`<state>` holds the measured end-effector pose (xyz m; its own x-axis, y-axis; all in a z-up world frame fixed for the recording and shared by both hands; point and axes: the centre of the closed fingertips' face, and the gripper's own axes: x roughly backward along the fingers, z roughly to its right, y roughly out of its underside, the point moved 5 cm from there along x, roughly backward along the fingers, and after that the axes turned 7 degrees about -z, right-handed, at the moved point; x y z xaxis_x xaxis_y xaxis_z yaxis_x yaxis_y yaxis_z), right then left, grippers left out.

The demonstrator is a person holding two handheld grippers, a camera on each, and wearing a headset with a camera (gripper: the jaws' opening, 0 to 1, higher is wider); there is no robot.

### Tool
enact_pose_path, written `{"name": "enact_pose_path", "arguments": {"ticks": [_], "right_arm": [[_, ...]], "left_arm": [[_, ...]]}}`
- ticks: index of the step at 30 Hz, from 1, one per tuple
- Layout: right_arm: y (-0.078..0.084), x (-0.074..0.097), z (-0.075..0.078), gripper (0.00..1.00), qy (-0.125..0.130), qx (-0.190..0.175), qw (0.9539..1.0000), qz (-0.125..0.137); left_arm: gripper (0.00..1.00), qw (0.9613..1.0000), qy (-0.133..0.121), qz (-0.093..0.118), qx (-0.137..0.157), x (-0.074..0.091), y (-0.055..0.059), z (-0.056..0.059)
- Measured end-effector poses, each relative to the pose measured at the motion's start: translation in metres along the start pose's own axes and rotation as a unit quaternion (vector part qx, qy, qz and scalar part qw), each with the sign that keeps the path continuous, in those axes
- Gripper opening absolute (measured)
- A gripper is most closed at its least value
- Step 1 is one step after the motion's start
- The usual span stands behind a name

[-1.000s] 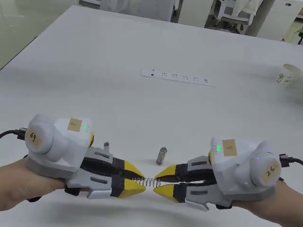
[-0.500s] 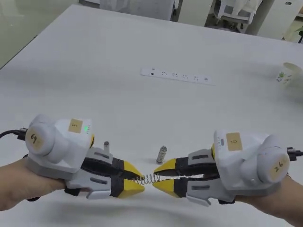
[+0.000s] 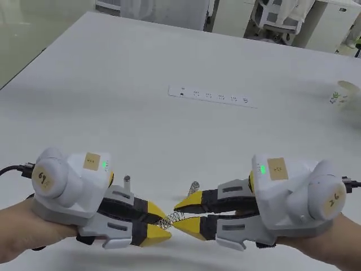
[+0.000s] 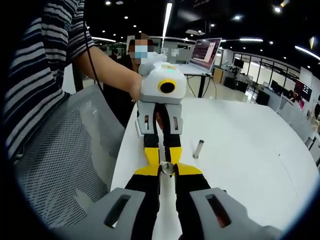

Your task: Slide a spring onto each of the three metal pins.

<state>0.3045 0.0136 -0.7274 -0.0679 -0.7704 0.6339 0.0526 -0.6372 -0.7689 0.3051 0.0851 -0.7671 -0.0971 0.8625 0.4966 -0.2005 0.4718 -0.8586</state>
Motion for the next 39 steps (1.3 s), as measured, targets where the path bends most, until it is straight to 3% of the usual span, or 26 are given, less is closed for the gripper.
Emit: {"name": "enact_pose_path", "arguments": {"ticks": [13,39], "right_arm": [[-0.020,-0.013,-0.002,0.08,0.005,0.024,0.9995,0.021],[-0.021,-0.011,-0.001,0.07,0.015,0.032,0.9991,0.024]], "left_arm": [[0.02,1.0000,-0.001,0.000,-0.001,-0.002,-0.001,0.000],[0.05,0.9997,-0.009,0.008,0.022,0.000,-0.002,0.001]]}}
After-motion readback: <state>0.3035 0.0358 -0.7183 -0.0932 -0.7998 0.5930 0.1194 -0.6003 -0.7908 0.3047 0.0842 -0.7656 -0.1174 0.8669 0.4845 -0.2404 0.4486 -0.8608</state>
